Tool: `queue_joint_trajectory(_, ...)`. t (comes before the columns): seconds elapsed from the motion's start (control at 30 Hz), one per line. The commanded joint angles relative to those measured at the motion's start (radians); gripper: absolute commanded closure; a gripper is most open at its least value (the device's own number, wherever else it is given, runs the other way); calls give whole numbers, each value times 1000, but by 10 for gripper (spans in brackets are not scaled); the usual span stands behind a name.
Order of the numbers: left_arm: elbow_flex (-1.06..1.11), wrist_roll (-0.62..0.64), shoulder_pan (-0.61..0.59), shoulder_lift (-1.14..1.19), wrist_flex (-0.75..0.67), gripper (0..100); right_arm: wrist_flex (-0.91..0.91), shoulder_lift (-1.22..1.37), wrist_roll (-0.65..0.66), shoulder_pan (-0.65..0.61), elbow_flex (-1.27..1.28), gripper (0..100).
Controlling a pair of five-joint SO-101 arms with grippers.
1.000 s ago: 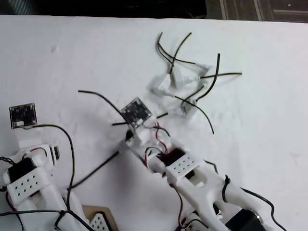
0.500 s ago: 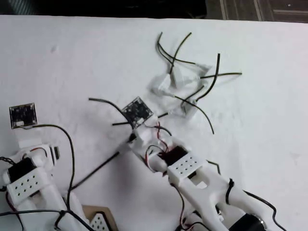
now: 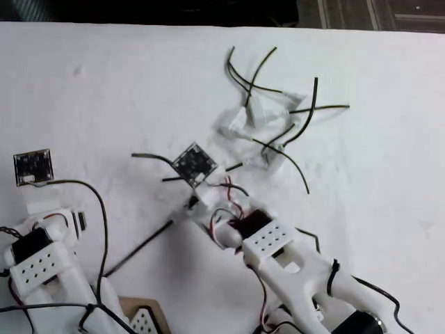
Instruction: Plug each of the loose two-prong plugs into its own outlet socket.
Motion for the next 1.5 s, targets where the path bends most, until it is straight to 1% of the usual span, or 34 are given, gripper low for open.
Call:
queue_joint_trajectory(0.0,-5,6,7,-18,-17,793,50,18,9,8,-2,981)
queue_joint_trajectory(0.2,-5,6,7,-18,-17,793,50,36,40,15,-2,981)
queue_joint_trajectory(0.37,-5,6,7,-18,-17,793,61,176,38,22,-68,981)
queue_joint_trajectory(0.5,-5,6,7,-18,-17,793,168,295,35,41,-192,981)
queue_joint_trajectory(0.6,-5,6,7,-18,-17,793,223,351,35,36,-239,981)
queue_joint_trajectory(1.1,-5,6,7,-18,-17,792,228,403,41,27,-290,981)
queue_joint_trajectory(1.37,-5,6,7,-18,-17,792,427,631,35,30,-535,981)
queue_joint_trajectory(1.47,-5,6,7,-18,-17,791,463,670,35,31,-578,981)
